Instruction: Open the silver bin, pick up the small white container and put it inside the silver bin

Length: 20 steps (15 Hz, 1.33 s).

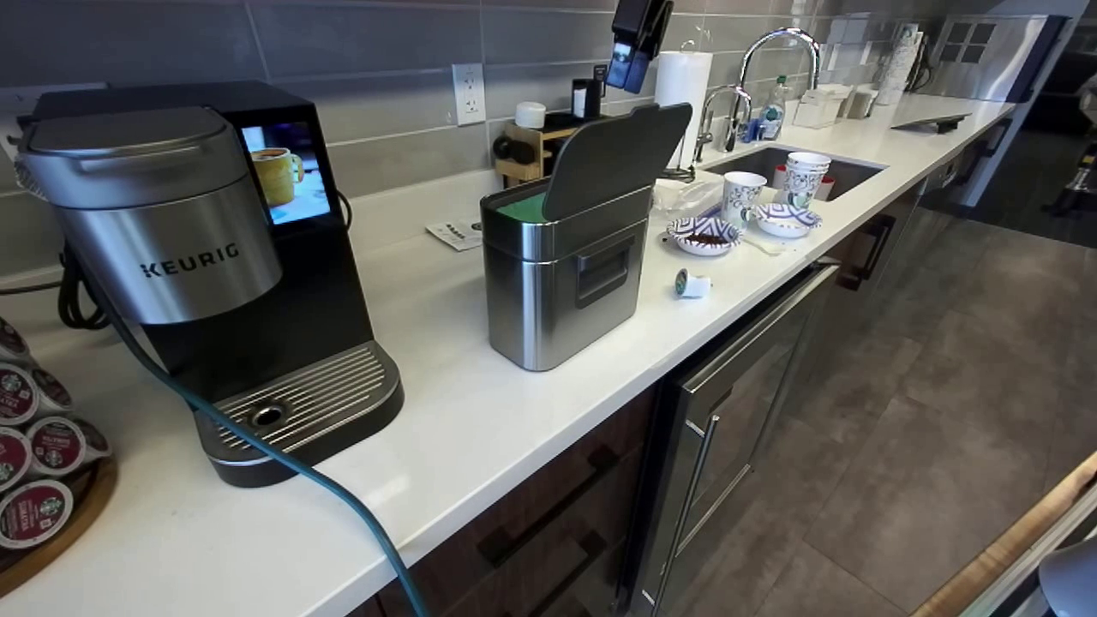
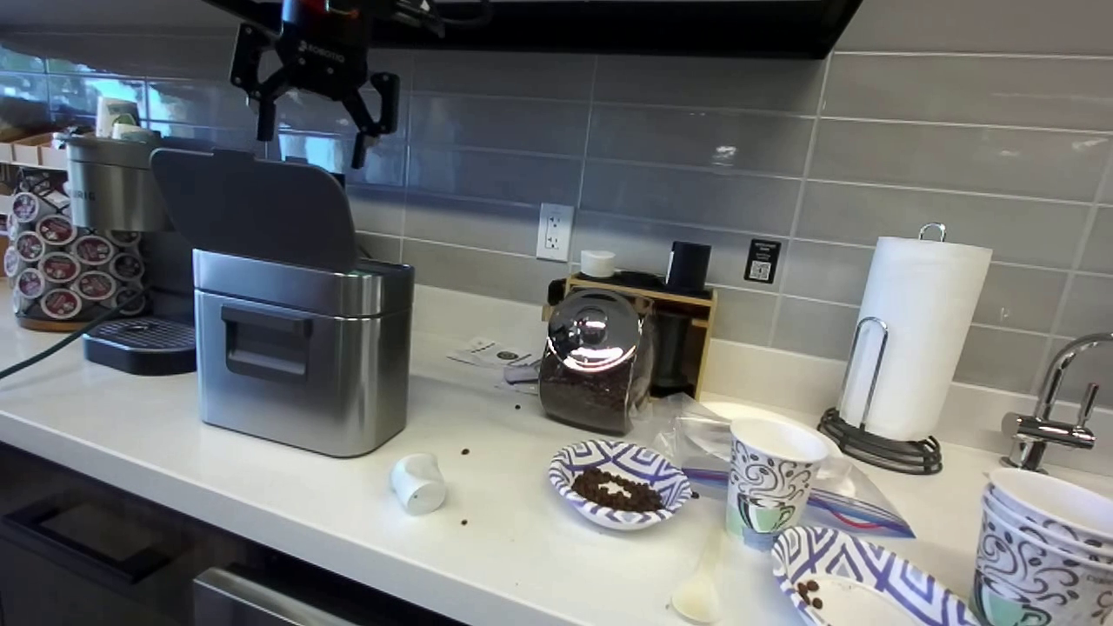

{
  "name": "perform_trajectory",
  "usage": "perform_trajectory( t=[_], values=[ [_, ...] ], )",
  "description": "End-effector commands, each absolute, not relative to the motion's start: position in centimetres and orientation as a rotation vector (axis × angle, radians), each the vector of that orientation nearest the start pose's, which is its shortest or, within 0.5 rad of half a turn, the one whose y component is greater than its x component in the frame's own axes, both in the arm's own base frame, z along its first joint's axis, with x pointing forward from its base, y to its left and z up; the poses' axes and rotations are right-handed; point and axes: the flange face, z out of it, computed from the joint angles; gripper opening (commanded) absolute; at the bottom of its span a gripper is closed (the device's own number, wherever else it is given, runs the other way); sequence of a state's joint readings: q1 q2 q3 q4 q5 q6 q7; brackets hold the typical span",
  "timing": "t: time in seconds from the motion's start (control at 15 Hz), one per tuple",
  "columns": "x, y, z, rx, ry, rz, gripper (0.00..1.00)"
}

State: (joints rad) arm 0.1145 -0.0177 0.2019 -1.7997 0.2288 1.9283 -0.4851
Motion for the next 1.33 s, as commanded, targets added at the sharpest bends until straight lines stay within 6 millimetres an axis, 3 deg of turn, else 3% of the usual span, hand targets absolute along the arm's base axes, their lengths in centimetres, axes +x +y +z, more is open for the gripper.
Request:
perform_trajectory(
  t=[0.0, 0.2, 0.27, 0.6, 0.73, 0.93, 1.27],
  values=[
    [51.3, 18.3, 57.5, -2.877, -0.957, -0.428, 1.00],
    [49.0, 17.0, 59.0, -2.955, -0.802, -0.509, 1.00],
    [51.5, 18.0, 58.8, -2.901, -0.893, -0.455, 1.00],
    [49.4, 17.1, 59.7, -2.935, -0.828, -0.482, 1.00],
    [49.0, 15.7, 60.4, -2.931, -0.735, -0.502, 1.00],
    [47.0, 13.3, 62.0, -2.973, -0.592, -0.527, 1.00],
    [43.0, 10.1, 63.4, -2.914, -0.774, -0.346, 1.00]
  ],
)
